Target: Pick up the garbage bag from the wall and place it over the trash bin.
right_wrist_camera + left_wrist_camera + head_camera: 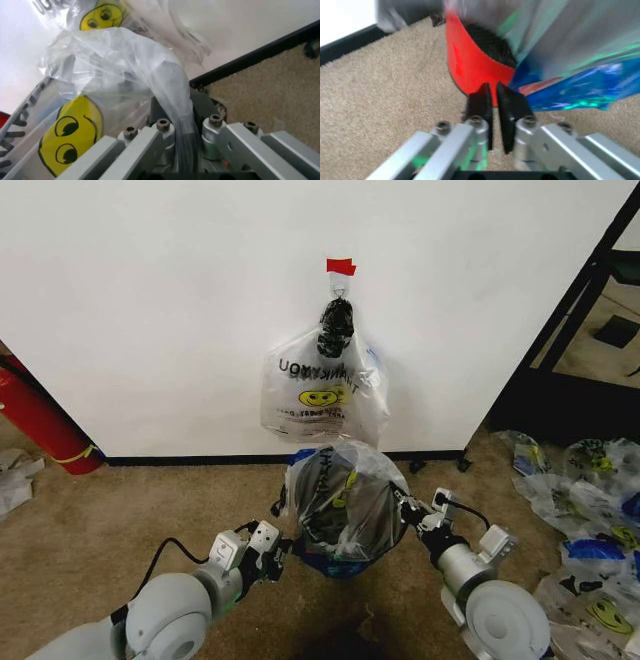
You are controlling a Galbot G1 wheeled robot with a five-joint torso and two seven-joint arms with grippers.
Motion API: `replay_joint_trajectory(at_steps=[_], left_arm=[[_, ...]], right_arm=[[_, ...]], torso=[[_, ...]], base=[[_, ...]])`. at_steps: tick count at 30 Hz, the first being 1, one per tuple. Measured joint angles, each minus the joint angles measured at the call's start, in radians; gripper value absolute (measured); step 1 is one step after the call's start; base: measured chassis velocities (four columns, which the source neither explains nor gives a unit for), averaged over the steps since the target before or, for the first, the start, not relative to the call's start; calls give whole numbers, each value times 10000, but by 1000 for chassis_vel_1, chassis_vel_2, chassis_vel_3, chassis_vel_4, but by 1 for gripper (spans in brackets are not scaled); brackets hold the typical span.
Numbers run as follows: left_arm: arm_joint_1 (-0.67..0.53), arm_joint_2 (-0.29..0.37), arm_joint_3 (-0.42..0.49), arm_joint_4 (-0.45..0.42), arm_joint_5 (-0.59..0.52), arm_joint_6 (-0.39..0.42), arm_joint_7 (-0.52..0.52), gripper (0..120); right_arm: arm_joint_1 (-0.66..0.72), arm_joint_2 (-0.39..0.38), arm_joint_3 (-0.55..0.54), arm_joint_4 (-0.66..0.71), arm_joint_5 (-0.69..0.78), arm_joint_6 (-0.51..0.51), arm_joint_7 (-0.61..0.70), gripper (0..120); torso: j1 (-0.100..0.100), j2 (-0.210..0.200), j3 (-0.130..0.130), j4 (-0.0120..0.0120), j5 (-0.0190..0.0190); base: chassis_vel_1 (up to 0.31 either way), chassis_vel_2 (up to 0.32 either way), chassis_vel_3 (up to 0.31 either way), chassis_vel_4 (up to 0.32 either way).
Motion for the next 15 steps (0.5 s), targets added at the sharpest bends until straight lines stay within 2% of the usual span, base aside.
replay_joint_trajectory(at_steps=[4,5,8,15], left_arm=[[17,339,-331,-386,-75,239,-214,27],[17,339,-331,-386,-75,239,-214,27],[168,559,-748,-553,-219,382,-379,39],[-38,694,-1112,-282,-693,177,-440,64]], right_arm=[[-51,68,121,-135,-303,176,-67,1],[-51,68,121,-135,-303,176,-67,1],[-17,27,230,-229,-348,244,-90,1],[-3,-5,401,-395,-333,369,-235,1]], torso=[[1,0,0,-6,-1],[1,0,0,-6,-1],[0,0,0,0,0],[1,0,0,-3,0]], base=[[0,0,0,0],[0,0,0,0],[0,0,0,0],[0,0,0,0]])
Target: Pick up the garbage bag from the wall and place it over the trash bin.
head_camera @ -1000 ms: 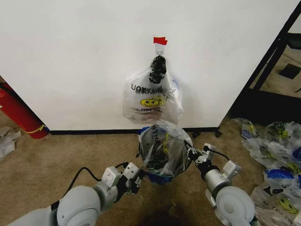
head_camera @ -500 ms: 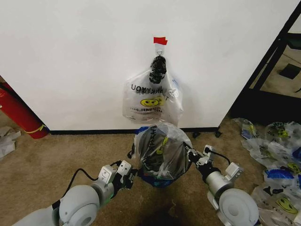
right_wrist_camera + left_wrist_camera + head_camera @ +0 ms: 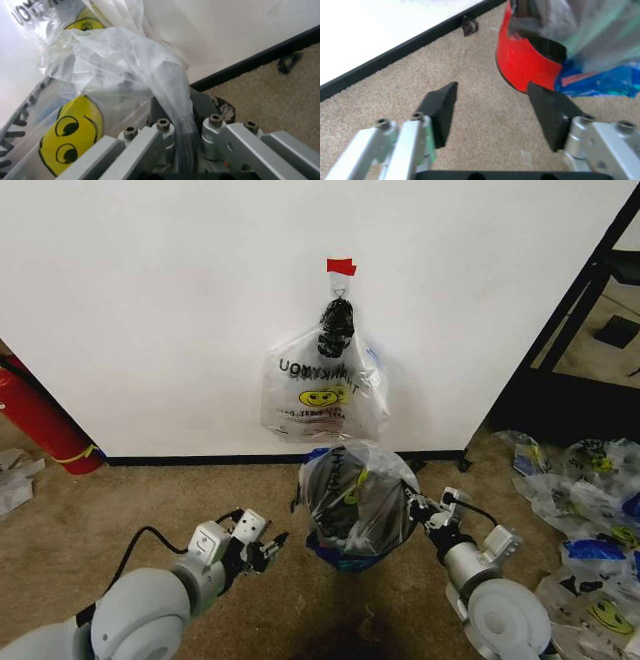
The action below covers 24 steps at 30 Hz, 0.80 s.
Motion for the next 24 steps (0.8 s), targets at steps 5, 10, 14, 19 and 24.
replay_joint_trajectory(at_steps=[5,10,14,19,24], left_arm=[[-626,-646,-580,947,-3220,-935,111,84],[-763,-1166,-1202,1942,-5847,-1179,378,98],[-583,-1377,-1632,2591,-6673,-1462,639,98],[-471,-1657,-2380,3130,-7822,-1832,768,98],[-477,-2094,-2530,3106,-8389,-2218,997,100]], right_arm=[[-34,13,79,-136,408,33,-175,1],[-30,37,145,-227,534,33,-175,1],[-30,29,176,-255,531,34,-173,1],[34,52,194,-349,513,34,-165,1],[17,103,147,-365,513,15,-164,1]], torso=[[0,0,0,-1,-1],[0,0,0,0,-1],[0,0,0,2,-2],[0,0,0,2,-1],[0,0,0,1,-1]], base=[[0,0,0,0],[0,0,0,0],[0,0,0,0],[0,0,0,0],[0,0,0,0]])
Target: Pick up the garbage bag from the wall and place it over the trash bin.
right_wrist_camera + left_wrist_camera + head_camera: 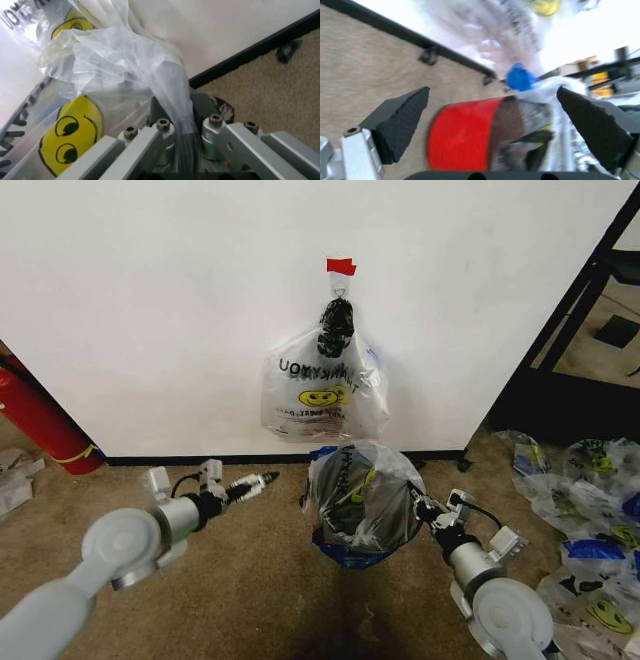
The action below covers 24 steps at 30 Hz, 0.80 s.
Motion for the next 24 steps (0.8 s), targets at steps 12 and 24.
replay_joint_trajectory(at_steps=[12,24], left_arm=[[-151,-492,587,-267,-20,-268,794,88],[-261,-796,1124,-231,579,-164,1018,68]], right_arm=[[-86,23,-44,145,-49,-69,0,1],[-111,77,-128,215,-217,-104,5,1]], torso=[[0,0,0,0,1],[0,0,0,-1,0]], base=[[0,0,0,0],[0,0,0,0]])
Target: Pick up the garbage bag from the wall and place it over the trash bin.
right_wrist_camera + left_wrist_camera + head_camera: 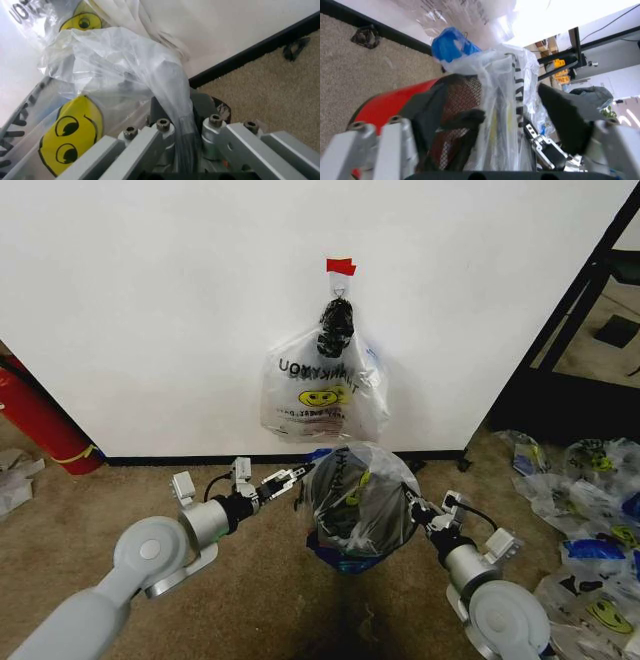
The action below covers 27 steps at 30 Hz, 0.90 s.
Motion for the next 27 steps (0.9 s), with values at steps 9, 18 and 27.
replay_joint_trajectory(at_steps=[9,18,27], left_arm=[[89,6,43,-60,159,-66,48,39],[120,40,61,-121,306,-145,5,4],[259,-16,109,-7,708,-342,-44,0]], right_arm=[[0,45,-32,11,-26,2,-2,1],[-48,77,-36,92,-53,4,7,1],[-82,82,-50,144,-258,19,1,1]], torso=[[-1,0,0,1,0],[0,0,-1,1,0],[-1,0,0,1,-1]], base=[[0,0,0,0],[0,0,0,0],[0,0,0,0]])
